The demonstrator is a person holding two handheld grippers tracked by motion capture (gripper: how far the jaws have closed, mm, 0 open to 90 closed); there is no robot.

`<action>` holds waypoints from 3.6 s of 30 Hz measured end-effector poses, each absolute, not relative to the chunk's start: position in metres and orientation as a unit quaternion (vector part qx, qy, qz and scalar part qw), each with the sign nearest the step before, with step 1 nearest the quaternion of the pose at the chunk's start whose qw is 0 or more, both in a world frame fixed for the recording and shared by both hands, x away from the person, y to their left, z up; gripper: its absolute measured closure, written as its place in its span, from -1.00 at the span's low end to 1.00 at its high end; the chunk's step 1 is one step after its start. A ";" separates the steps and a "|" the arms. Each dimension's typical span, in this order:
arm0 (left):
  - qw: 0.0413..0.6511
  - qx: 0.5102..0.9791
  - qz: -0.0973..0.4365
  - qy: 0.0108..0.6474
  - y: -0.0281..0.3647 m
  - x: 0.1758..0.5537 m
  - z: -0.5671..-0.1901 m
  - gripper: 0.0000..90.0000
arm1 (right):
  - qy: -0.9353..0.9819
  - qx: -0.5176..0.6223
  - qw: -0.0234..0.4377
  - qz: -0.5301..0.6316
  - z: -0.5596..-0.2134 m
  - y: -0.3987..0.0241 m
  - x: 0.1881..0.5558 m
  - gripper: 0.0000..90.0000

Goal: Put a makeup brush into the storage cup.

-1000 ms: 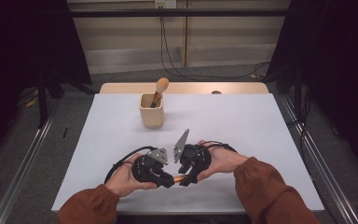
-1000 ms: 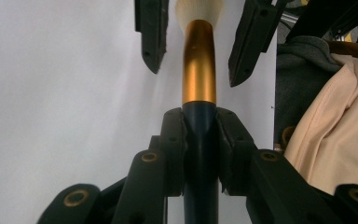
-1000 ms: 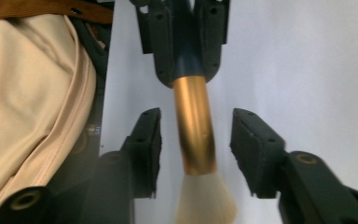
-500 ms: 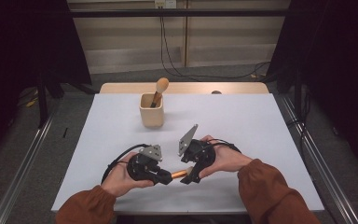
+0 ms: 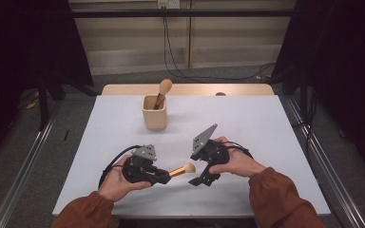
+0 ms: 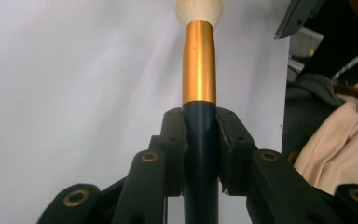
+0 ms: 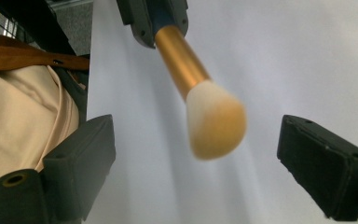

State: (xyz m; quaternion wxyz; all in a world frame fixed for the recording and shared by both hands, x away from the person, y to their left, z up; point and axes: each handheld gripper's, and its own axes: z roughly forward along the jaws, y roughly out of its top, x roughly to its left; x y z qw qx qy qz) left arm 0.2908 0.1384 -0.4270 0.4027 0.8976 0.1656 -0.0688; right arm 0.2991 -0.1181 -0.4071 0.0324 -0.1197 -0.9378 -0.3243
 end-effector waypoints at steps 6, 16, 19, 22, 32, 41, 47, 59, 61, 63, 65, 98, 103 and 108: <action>0.420 0.888 -0.056 0.179 0.146 0.292 -0.426 0.66 | -0.921 -0.143 0.039 -0.361 -0.408 -0.128 0.300 -0.73; 0.472 0.858 -0.035 0.199 0.157 0.293 -0.422 0.65 | -0.903 -0.175 0.023 -0.391 -0.411 -0.141 0.294 -0.76; 0.487 0.849 -0.034 0.203 0.159 0.293 -0.421 0.66 | -0.896 -0.182 0.018 -0.406 -0.413 -0.143 0.292 -0.74; 0.502 0.840 -0.032 0.203 0.159 0.293 -0.421 0.65 | -0.887 -0.195 0.003 -0.419 -0.415 -0.146 0.290 -0.71; 0.535 0.821 -0.021 0.199 0.159 0.292 -0.420 0.65 | -0.866 -0.201 -0.040 -0.457 -0.420 -0.150 0.285 -0.79; 0.565 0.802 -0.018 0.196 0.158 0.291 -0.420 0.65 | -0.829 -0.186 -0.055 -0.524 -0.423 -0.150 0.281 -0.86; 0.583 0.788 -0.014 0.195 0.158 0.291 -0.420 0.65 | -0.805 -0.191 -0.061 -0.558 -0.421 -0.151 0.280 -0.92; 0.608 0.773 -0.018 0.181 0.156 0.290 -0.419 0.65 | -0.750 -0.201 -0.056 -0.627 -0.422 -0.154 0.276 -0.90; 0.614 0.768 -0.023 0.181 0.156 0.290 -0.419 0.65 | -0.743 -0.196 -0.052 -0.638 -0.422 -0.156 0.276 -0.91; 0.617 0.767 -0.019 0.178 0.155 0.290 -0.418 0.65 | -0.738 -0.197 -0.047 -0.644 -0.421 -0.156 0.276 -0.93; 0.622 0.763 -0.020 0.174 0.154 0.289 -0.417 0.65 | -0.733 -0.196 -0.043 -0.650 -0.420 -0.156 0.276 -0.96; 0.637 0.754 -0.031 0.157 0.145 0.286 -0.416 0.65 | -0.689 -0.208 0.022 -0.694 -0.413 -0.137 0.288 0.14; 0.641 0.752 -0.035 0.152 0.143 0.285 -0.417 0.65 | -0.686 -0.202 0.037 -0.698 -0.414 -0.136 0.288 0.39; 0.643 0.750 -0.039 0.149 0.143 0.285 -0.417 0.65 | -0.677 -0.201 0.055 -0.706 -0.416 -0.137 0.289 0.53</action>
